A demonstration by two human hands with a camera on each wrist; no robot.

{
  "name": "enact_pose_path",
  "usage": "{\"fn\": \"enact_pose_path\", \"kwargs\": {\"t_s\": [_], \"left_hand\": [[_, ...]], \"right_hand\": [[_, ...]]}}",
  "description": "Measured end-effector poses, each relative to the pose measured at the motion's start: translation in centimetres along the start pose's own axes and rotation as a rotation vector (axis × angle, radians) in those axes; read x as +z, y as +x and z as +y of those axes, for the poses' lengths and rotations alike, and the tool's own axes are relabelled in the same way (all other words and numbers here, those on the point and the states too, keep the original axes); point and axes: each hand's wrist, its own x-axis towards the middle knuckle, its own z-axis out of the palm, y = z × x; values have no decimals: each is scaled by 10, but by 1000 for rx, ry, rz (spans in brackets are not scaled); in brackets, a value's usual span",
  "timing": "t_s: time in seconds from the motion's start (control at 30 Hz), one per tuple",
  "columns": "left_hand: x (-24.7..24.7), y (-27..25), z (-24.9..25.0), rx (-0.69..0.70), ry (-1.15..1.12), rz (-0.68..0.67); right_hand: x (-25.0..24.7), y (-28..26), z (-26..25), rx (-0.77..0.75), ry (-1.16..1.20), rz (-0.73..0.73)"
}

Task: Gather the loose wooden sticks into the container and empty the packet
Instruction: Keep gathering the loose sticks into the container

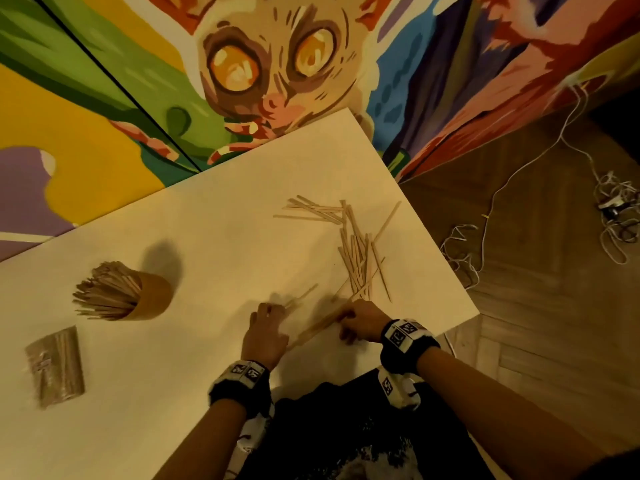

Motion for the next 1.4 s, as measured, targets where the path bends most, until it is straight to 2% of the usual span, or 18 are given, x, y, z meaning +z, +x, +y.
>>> {"fn": "enact_pose_path", "kwargs": {"t_s": [0.07, 0.13, 0.23, 0.3, 0.37, 0.5, 0.63, 1.03, 1.23, 1.4], "left_hand": [[13, 2, 9, 8, -27, 24], [18, 4, 20, 49, -57, 30], [17, 8, 39, 62, -59, 19], [16, 11, 49, 42, -60, 32], [17, 14, 59, 36, -66, 36], [26, 15, 76, 67, -1, -38], [32, 22, 88, 132, 24, 10], [18, 38, 105, 87, 116, 90], [11, 51, 113, 128, 250, 263], [2, 78, 134, 101, 259, 145]], "right_hand": [[-2, -2, -5, -53, -69, -2], [-13, -4, -4, -83, -69, 80], [-45, -4, 6, -80, -77, 338], [-68, -2, 11, -32, -203, 524], [-83, 2, 11, 48, -304, 585], [-90, 13, 3, 109, -405, 556], [-73, 23, -2, 69, -428, 471], [-28, 29, -5, -39, -188, 309], [-66, 15, 2, -83, -243, 391], [-101, 6, 29, 92, -170, 403]]}}
